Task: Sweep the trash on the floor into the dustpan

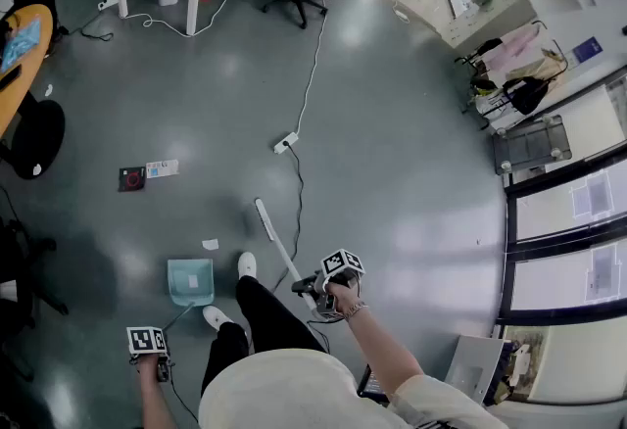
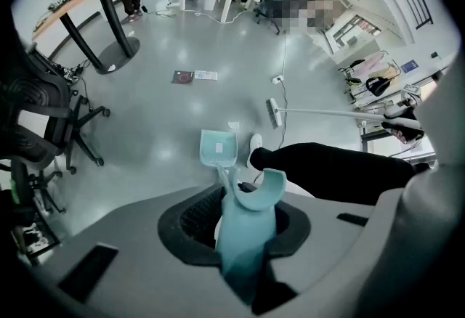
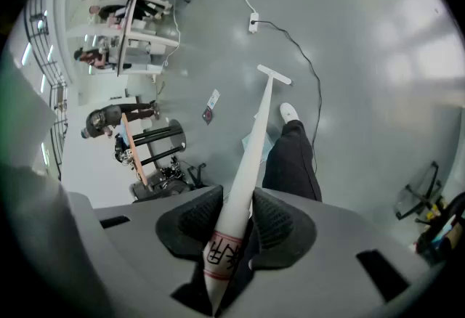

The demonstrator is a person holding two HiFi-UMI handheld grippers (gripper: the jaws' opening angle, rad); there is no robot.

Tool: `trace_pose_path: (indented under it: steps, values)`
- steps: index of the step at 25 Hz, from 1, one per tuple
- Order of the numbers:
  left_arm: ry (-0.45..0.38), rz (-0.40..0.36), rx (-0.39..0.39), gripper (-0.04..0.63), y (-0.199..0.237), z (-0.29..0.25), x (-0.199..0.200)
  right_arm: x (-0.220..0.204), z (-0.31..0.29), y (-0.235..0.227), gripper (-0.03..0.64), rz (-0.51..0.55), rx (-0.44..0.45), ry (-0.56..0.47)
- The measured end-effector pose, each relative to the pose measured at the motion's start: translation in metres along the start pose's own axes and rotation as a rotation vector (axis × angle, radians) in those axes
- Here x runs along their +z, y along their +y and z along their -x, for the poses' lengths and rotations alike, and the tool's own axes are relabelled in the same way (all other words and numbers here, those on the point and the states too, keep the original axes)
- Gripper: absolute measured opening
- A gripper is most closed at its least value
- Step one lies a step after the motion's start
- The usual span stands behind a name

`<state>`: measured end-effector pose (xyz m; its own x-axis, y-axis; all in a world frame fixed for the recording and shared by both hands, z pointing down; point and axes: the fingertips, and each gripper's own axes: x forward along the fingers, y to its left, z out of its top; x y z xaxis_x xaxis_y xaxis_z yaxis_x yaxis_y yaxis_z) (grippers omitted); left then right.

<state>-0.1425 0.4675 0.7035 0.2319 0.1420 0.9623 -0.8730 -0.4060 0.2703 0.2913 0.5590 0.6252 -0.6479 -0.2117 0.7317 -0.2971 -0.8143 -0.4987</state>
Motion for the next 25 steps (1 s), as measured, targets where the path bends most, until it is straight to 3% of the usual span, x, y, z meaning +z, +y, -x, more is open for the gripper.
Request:
trace_pose_path:
  steps: [4,8,11,18,25]
  values:
    - [0.029,-0.018,0.016,0.093,-0.011,-0.001,-0.006,-0.024,0.012,-0.034,0.112,0.049,-0.108,0.042]
    - [0.08,-0.144,0.055,0.094,-0.018,-0.032,0.006,-0.011,0.019,-0.05,0.112,0.084,-0.158,0.071]
    - [0.136,-0.231,0.08,0.092,-0.023,-0.047,0.015,0.002,0.027,-0.049,0.114,0.111,-0.207,0.069]
    - [0.169,-0.323,0.128,0.092,-0.018,-0.042,0.021,0.019,0.014,-0.038,0.112,0.244,-0.356,0.097]
    - [0.152,-0.267,0.125,0.092,0.009,-0.011,-0.012,0.018,-0.012,-0.011,0.112,0.318,-0.372,0.145]
